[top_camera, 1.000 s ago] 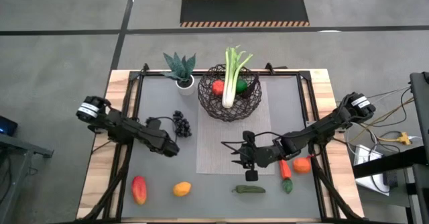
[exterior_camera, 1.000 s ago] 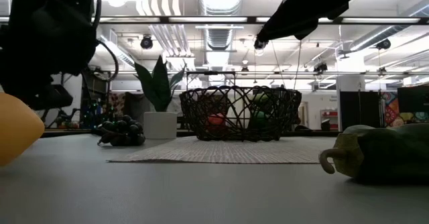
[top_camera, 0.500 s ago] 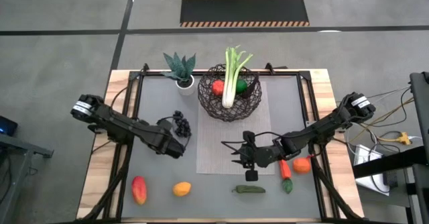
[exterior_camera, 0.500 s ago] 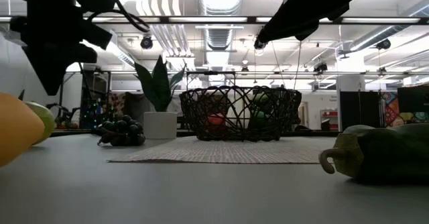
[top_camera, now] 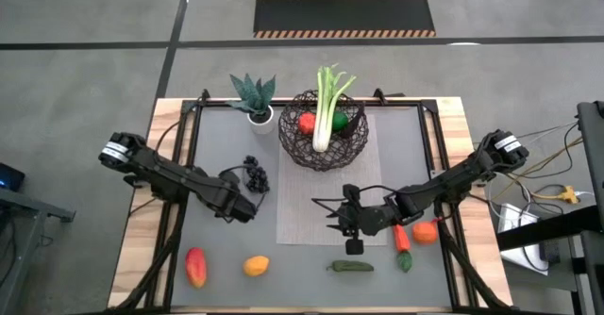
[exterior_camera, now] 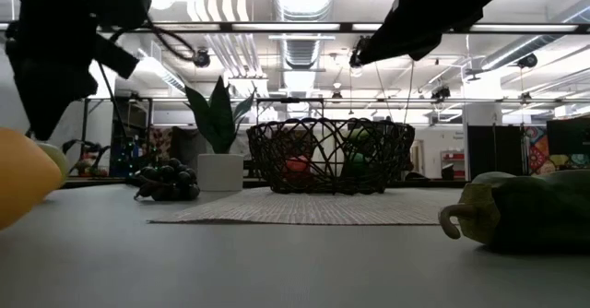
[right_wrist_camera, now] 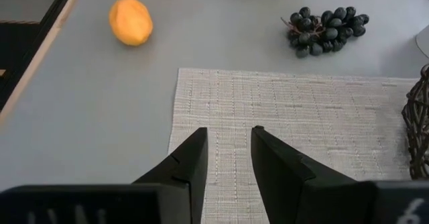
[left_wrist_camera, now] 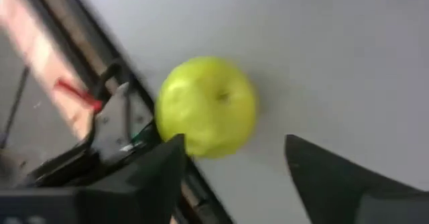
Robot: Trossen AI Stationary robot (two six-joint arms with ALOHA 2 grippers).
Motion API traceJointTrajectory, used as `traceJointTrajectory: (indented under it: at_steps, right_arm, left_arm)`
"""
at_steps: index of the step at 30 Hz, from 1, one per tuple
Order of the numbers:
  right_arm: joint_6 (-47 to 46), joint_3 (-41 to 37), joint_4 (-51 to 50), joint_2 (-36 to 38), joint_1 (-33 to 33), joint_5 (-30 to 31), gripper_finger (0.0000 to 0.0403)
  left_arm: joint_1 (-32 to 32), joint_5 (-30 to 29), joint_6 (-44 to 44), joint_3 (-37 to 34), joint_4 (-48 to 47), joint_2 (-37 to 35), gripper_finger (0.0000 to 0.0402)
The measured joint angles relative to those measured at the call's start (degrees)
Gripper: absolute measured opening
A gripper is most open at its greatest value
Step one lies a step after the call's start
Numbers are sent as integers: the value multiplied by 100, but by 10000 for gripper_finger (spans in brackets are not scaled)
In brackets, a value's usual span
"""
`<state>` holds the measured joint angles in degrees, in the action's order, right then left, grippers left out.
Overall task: Build produce basket
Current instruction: Put the yellow apple into the black wire basket
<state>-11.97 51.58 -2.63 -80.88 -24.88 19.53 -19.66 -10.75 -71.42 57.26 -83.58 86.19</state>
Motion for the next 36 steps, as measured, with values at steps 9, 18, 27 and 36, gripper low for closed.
traceJointTrajectory:
  at_steps: [9,18,27,36]
  right_arm:
    - [-88,-126,46,0,0,0,102]
    - [-155,-178,162,0,0,2,96]
    - [-157,-182,173,0,0,2,96]
    - [-157,-182,293,0,0,2,90]
  left_arm:
    - [5,55,-150,-563,127,0,321]
    - [5,-19,35,-987,492,0,322]
    - [6,-240,-10,-1241,890,39,308]
    - [7,-292,-30,-1247,980,37,232]
